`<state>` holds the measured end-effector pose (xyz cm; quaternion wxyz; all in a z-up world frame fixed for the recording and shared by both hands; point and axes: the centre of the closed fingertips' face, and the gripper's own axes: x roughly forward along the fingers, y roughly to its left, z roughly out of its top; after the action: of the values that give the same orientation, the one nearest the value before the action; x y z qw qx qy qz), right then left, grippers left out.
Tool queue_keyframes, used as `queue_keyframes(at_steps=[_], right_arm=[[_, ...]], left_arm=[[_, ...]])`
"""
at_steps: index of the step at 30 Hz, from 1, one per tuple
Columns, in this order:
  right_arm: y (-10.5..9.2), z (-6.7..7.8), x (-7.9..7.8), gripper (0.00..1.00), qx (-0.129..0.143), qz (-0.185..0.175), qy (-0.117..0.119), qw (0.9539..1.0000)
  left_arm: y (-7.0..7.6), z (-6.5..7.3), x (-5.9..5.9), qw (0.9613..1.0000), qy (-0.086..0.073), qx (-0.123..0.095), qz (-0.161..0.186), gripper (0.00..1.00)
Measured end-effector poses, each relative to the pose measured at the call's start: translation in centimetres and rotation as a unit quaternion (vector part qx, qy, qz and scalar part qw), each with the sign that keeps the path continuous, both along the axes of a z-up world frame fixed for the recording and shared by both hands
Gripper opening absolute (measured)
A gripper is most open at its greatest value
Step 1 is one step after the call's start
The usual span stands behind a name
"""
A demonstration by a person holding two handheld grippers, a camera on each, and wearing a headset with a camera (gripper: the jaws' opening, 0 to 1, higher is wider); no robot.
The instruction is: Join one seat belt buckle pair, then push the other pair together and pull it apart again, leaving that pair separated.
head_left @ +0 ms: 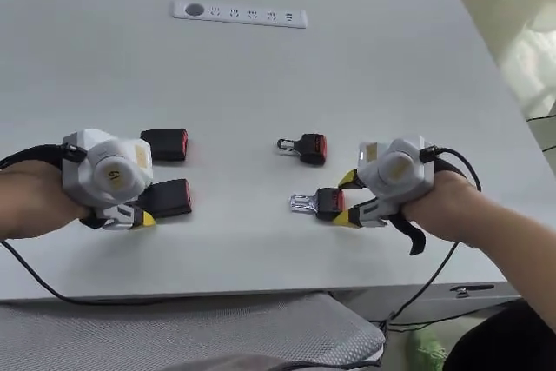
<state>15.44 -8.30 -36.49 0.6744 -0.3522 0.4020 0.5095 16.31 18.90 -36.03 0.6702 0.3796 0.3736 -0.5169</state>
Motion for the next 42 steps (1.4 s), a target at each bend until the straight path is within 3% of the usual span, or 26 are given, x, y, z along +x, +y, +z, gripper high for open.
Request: queue_keyframes(at_steps=[9,13,27,42], right_arm=[[0.6,-0.7,0.4,0.36,0.001,0.011,0.015,0.9998],[0.6,-1.0,0.4,0.35,-0.002,0.018,0.019,0.9997],[0.5,-1.1,0.5,0.33,-0.006,0.021,0.035,0.9992],[0.6,-1.1,0.4,0.33,-0.037,0.031,0.038,0.9981]], left_arm=[[0.1,-0.3,0.1,0.9997,-0.001,0.014,-0.019,0.32],[0.1,-0.4,0.0,0.9995,0.007,0.018,-0.026,0.32],[-0.1,-0.4,-0.2,0.9987,0.014,0.02,-0.045,0.31],[0.0,-0.5,0.0,0.9983,0.018,0.026,-0.048,0.31]])
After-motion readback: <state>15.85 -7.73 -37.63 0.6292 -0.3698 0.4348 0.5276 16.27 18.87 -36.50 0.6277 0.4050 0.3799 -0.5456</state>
